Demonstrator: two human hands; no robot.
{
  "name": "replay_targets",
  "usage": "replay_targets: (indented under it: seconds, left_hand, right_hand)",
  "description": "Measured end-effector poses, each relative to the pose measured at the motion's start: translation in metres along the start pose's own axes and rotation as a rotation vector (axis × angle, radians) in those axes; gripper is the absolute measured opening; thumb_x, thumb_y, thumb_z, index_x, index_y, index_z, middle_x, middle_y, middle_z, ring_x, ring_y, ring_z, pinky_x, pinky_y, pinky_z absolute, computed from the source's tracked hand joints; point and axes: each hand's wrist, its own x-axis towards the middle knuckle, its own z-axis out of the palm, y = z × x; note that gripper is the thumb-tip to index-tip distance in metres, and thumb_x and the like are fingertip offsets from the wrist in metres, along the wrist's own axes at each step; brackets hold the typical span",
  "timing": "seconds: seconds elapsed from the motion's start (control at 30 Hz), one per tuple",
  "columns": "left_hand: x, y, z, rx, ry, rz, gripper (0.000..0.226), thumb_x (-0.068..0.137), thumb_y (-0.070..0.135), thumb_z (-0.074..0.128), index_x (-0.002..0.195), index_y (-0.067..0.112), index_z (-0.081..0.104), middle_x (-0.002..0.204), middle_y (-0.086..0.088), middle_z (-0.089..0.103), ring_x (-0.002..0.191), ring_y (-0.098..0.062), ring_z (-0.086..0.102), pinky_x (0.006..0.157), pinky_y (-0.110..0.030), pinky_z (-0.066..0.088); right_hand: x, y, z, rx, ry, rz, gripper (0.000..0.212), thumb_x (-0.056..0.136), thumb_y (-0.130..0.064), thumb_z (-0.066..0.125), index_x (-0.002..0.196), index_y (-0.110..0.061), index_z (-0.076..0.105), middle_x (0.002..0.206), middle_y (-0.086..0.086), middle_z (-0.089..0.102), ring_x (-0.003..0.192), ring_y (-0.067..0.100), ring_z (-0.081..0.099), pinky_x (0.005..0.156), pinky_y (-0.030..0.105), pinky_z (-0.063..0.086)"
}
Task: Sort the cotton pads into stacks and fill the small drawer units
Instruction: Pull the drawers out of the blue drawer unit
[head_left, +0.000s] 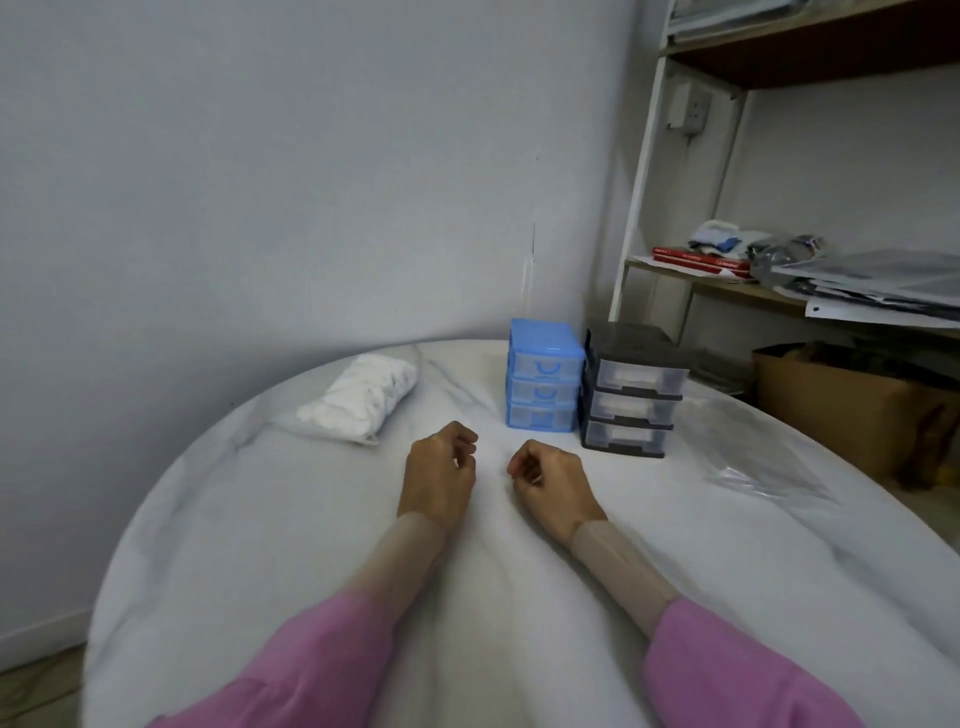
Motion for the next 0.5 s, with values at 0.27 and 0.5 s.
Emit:
replay_targets:
  seconds: [0.27,0.5]
  left_hand:
    - [0.01,-0.026,-0.045,0.033,0.113,0.021,0.03,0.082,-0.005,0.047,0.102,0.01,0.064,0.102,-0.003,0.067,0.092,-0.014,0.059,0.075,-0.009,0.033]
    - [0.041,-0.07,-0.105,0.379,0.223,-0.049,0.041,0.092,0.008,0.046,0.133,0.014,0.047,0.142,-0.008,0.042,0.132,-0.024,0.031,0.102,-0.032,0.027]
  right_hand:
    - [0.019,-0.042,0.045,0.116,-0.105,-0.013,0.022,0.078,0.003,0.051,0.096,-0.005,0.062,0.097,0.009,0.066,0.078,0.014,0.054,0.07,0.015,0.039]
    - [0.049,-0.077,0.078,0.276,-0.221,0.082,0.037,0.089,-0.009,0.057,0.125,-0.007,0.048,0.119,0.01,0.057,0.104,0.021,0.056,0.081,0.017,0.038]
